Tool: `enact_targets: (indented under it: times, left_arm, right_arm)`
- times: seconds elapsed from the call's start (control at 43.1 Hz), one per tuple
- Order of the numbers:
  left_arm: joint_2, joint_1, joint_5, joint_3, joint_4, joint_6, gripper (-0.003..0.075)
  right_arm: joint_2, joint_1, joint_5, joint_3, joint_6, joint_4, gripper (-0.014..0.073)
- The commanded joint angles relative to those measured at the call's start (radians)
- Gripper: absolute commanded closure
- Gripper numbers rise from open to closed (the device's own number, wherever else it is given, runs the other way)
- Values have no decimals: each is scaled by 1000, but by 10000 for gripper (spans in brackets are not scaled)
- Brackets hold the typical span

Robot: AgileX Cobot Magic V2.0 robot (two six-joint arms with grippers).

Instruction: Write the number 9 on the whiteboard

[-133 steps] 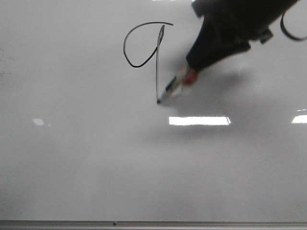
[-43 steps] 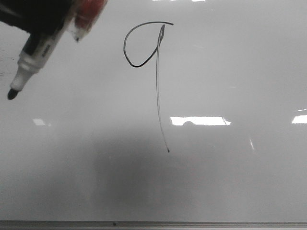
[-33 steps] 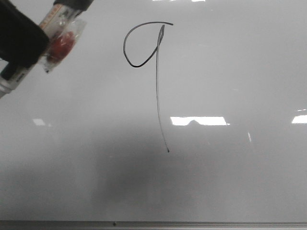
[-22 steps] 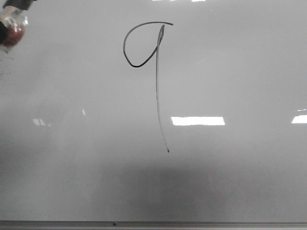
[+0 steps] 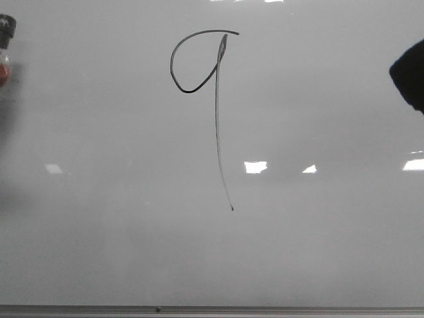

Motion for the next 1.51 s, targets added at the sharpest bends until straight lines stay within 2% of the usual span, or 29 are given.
enact_targets:
  times: [0.0,0.139,0.371,0.51,0.719,1.09,1.346,1.485]
  left_arm:
    - [43,2,-126,-33,-70,-11,739]
    - [102,2,-176,-33,-135,-11,738]
    - [113,2,-190,-33,-142,-11,711]
    - [113,2,-190,-33,-142,-11,642]
    - [111,2,-190,-33,-143,-11,494]
    - [96,2,-160,-33,-143,-9,297]
    - [-120,2,-156,22,-73,3,303]
    - [-345,2,-176,155,-73,3,386]
  right_arm:
    - [-25,-6,-46,-19,-2,44,661]
    - [-27,-6,-46,-20,-2,44,661]
    - [-27,-6,-47,-20,-2,44,661]
    - [-27,-6,-47,-20,-2,44,661]
    - [-27,-6,-47,-20,-2,44,661]
    - [-27,-6,-48,-20,-2,44,661]
    - [-27,-6,-46,-20,-2,44,661]
    - [-27,-6,-45,-20,-2,44,661]
